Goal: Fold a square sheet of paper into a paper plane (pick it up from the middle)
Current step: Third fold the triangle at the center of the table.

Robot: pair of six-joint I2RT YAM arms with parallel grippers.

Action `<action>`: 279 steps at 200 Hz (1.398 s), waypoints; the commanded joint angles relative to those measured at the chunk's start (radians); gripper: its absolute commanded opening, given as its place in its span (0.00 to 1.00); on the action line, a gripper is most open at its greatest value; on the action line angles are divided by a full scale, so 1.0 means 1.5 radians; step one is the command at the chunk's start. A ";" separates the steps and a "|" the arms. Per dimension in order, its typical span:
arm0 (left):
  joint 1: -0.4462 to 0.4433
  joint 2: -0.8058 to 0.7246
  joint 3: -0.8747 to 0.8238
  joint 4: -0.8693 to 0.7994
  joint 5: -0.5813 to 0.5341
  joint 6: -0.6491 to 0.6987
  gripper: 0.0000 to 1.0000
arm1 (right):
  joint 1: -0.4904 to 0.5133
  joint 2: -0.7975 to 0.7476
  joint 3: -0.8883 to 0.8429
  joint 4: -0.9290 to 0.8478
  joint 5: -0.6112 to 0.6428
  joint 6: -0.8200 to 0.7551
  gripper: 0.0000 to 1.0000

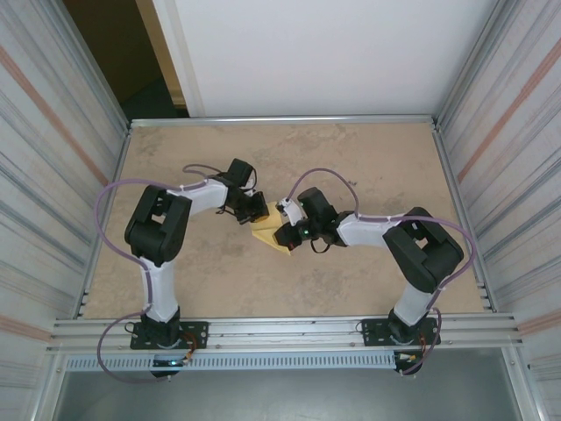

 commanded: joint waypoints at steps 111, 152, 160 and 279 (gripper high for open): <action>-0.005 0.034 0.024 -0.042 0.017 0.052 0.06 | -0.017 0.077 0.068 -0.082 0.002 0.034 0.00; -0.005 0.035 0.023 -0.042 0.018 0.053 0.05 | -0.019 0.085 0.075 -0.083 0.008 0.036 0.00; -0.005 0.036 0.024 -0.042 0.018 0.053 0.05 | -0.019 0.088 0.077 -0.084 0.008 0.037 0.00; -0.005 0.038 0.026 -0.042 0.025 0.057 0.04 | -0.020 0.105 0.089 -0.097 0.010 0.036 0.00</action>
